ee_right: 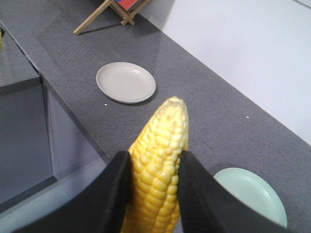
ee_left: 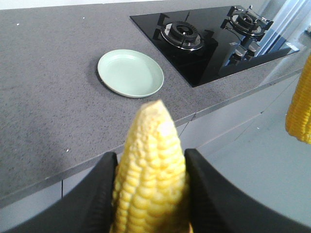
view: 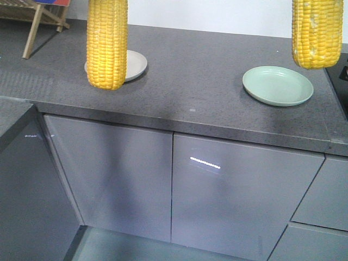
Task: Distribute corn equally
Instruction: 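Drive the base toward the second cream and green plates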
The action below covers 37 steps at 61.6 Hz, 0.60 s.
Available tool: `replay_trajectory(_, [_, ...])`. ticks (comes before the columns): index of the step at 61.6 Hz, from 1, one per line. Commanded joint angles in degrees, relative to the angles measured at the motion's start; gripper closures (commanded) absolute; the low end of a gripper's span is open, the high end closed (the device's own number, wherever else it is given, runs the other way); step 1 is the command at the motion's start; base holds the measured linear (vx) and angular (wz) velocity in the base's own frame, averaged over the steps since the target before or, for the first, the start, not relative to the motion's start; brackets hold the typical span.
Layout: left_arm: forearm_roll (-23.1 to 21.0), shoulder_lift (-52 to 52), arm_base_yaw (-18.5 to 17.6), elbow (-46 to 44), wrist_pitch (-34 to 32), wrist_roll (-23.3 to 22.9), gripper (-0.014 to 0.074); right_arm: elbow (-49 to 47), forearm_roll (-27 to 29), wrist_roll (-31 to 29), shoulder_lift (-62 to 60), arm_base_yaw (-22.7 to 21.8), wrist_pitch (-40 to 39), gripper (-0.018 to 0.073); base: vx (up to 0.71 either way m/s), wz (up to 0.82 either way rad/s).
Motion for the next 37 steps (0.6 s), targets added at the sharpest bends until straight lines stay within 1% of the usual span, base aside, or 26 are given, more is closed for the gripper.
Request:
replay_trajectory(1, [-2.4, -2.5, -0.3, -1.2, -1.6, -0.6, 0.0603, -1.0, 0.9, 0.0, -1.5, -0.3, -0.3, 0.0564, 0.11, -0.17])
replay_trajectory(37, [-2.4, -2.5, -0.3, -1.2, -1.6, -0.6, 0.0603, -1.0, 0.9, 0.0, -1.5, -0.3, -0.3, 0.0564, 0.11, -0.17])
